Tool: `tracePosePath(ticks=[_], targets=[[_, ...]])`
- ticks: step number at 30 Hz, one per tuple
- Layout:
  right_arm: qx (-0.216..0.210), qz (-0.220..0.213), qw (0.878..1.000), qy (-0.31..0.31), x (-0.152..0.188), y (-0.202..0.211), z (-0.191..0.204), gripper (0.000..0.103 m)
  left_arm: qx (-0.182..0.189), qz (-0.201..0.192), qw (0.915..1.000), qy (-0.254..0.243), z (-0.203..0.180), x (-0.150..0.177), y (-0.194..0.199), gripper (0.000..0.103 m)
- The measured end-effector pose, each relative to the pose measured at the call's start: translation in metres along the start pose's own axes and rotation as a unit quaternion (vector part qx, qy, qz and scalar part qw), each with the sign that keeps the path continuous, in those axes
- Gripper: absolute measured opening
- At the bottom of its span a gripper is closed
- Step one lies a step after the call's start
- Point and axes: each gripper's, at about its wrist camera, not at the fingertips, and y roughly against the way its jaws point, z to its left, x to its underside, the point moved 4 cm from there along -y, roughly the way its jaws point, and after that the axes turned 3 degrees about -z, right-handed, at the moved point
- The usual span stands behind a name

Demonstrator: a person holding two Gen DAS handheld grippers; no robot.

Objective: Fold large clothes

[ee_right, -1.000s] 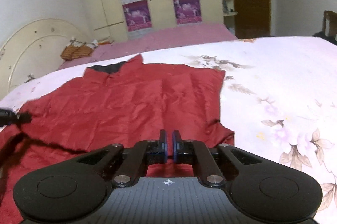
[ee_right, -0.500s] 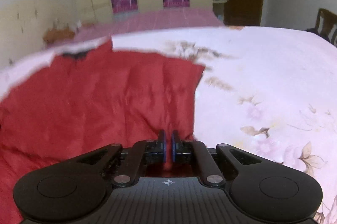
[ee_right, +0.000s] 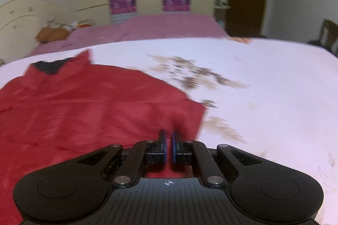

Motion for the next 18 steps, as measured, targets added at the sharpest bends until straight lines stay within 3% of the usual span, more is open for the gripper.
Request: tracePosePath(ticks=[5,10,13,15,18], targets=[[0.001,0.003,1.0,0.02,-0.004,0.007,0.002,0.004,-0.004,-0.003,1.0,-0.001,-0.004,-0.004,0.011,0.049],[-0.03,-0.021,0.999,0.0,-0.003,0.06,0.007,0.005,0.02,-0.024,0.9994,0.014,-0.018,0.003,0.054,0.052],[-0.031,0.004,0.999,0.014,0.016,0.066,0.018,0.004,0.011,0.013,0.9998,0.005,-0.024,0.02,0.04,0.054],[-0.023,0.033,0.999,0.025,0.03,0.053,0.022,0.004,0.011,0.011,0.9998,0.011,-0.023,0.026,0.032,0.056],[-0.012,0.029,0.999,0.042,0.029,0.052,0.028,0.005,0.005,0.015,0.9998,0.013,-0.023,0.023,0.03,0.056]])
